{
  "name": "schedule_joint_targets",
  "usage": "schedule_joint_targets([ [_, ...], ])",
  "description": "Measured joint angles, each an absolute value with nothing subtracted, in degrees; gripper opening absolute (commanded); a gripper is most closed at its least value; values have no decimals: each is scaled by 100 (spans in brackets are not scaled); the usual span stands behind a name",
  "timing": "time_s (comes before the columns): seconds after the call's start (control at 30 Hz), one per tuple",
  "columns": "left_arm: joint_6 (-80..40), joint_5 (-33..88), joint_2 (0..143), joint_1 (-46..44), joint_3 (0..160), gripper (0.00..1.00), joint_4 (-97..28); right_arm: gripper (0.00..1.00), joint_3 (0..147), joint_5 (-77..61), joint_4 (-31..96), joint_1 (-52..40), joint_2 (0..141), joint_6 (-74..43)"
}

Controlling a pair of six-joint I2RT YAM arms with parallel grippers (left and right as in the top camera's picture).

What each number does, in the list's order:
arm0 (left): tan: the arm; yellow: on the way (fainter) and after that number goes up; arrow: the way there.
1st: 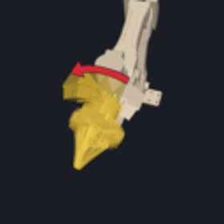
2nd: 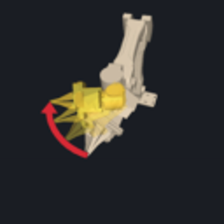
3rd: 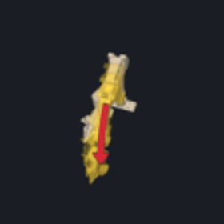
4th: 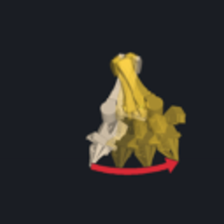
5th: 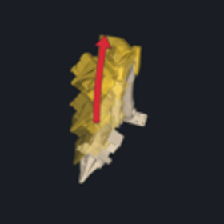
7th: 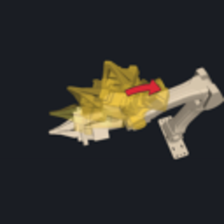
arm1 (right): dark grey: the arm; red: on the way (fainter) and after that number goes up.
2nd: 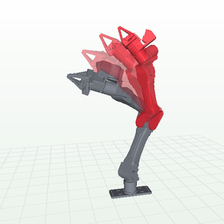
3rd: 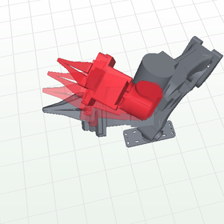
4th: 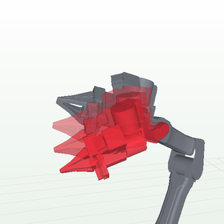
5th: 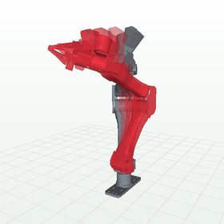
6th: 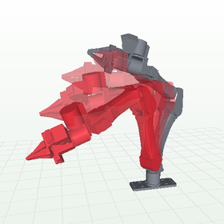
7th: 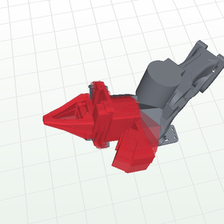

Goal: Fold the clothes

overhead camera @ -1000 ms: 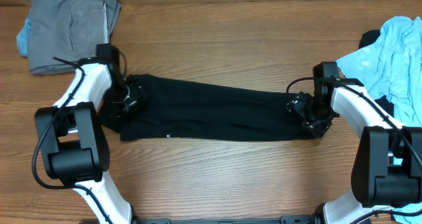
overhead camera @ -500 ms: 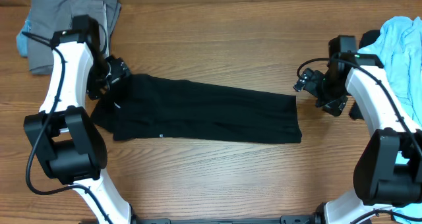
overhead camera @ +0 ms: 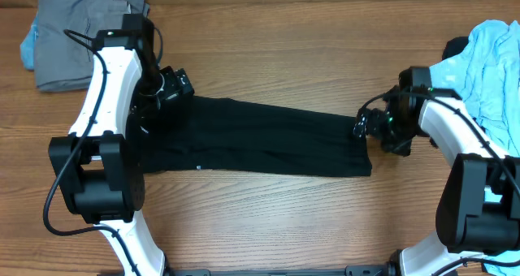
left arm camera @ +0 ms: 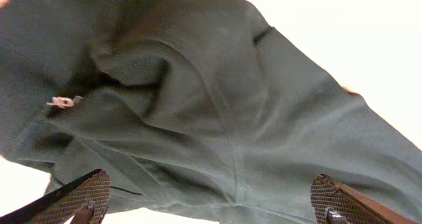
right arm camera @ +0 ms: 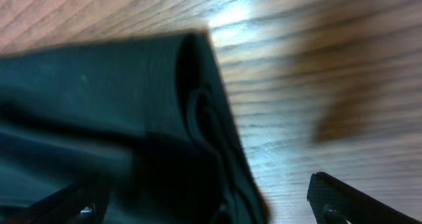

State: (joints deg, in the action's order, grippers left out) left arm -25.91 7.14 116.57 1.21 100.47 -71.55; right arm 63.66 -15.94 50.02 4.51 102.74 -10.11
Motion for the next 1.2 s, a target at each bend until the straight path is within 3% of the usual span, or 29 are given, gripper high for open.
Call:
schedule_joint_targets([
  [0.37,-2591,735,11657,-30,10047,100,-7135,100,5730,-2578,4355,484,10151,-808],
  [0.43,-2591,735,11657,-30,10047,100,-7135,94,5673,-2768,4327,484,10141,-816],
  [0.53,-2591,735,11657,-30,10047,100,-7135,73,5551,-2991,4252,484,10130,-910],
  [0.57,-2591,735,11657,-30,10047,100,-7135,54,5505,-3024,4226,478,10130,-943],
  [0.6,-2591,733,11657,-30,10049,100,-7133,45,5419,-3129,4198,475,10130,-1000],
  [0.67,-2591,735,11657,-30,10047,100,-7137,11,5321,-3118,4169,456,10156,-1111],
  [0.7,-2591,735,11657,-30,10049,100,-7135,4,5286,-3114,4160,447,10184,-1166],
  [0.97,-2569,733,11657,-47,10049,100,-7188,4,5269,-3020,4215,486,10237,-1846],
  [1.2,-2526,735,11657,-117,10049,100,-7212,4,5975,-1704,5398,875,10261,-2359],
])
